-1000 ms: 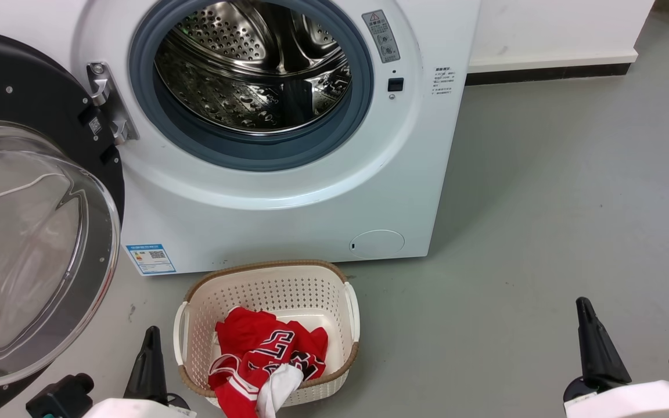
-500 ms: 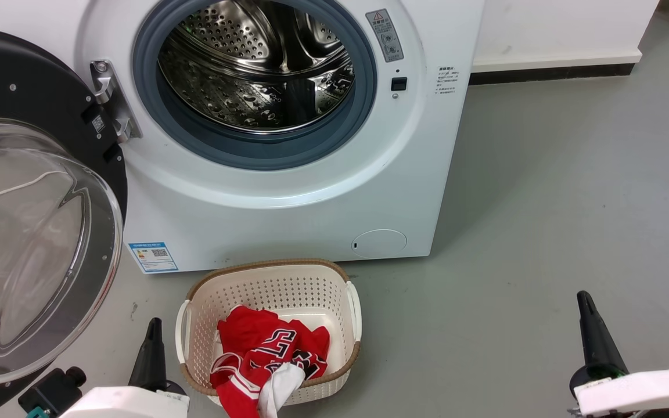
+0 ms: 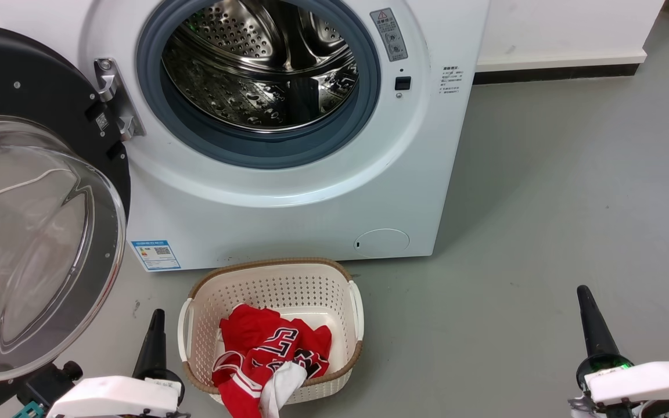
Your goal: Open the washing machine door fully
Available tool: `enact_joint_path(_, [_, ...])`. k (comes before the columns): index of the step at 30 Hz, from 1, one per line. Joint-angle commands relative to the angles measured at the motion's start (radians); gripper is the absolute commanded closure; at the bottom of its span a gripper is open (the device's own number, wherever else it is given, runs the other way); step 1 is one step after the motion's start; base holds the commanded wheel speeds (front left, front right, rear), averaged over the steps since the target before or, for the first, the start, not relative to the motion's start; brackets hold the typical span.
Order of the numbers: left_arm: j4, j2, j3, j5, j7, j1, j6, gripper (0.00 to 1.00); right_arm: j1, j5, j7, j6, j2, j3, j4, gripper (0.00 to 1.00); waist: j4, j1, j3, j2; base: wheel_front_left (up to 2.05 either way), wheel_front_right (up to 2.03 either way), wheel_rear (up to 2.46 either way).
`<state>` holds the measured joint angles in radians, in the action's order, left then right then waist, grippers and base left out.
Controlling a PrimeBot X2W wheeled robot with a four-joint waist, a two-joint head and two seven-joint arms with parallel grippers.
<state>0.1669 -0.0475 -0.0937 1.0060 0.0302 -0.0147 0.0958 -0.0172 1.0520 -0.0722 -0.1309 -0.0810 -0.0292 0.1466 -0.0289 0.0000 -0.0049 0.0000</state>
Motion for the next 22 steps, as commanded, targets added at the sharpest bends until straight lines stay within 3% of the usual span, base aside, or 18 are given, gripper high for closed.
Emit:
enact_joint_path(1, [-0.004, -0.002, -0.002, 0.026, -0.004, 0.022, 0.003, 1.0, 0.029, 0.026, 0.004, 0.0, -0.007, -0.003, -0.003, 1.0, 0.0, 0.0, 0.0, 0.0, 0.0, 0.0, 0.0])
enact_joint_path(22, [0.028, -0.003, -0.01, 0.248, -0.059, 0.065, 0.017, 1.0, 0.068, 0.246, 0.06, 0.0, -0.006, -0.017, 0.035, 1.0, 0.01, 0.0, 0.003, 0.0, 0.0, 0.0, 0.0])
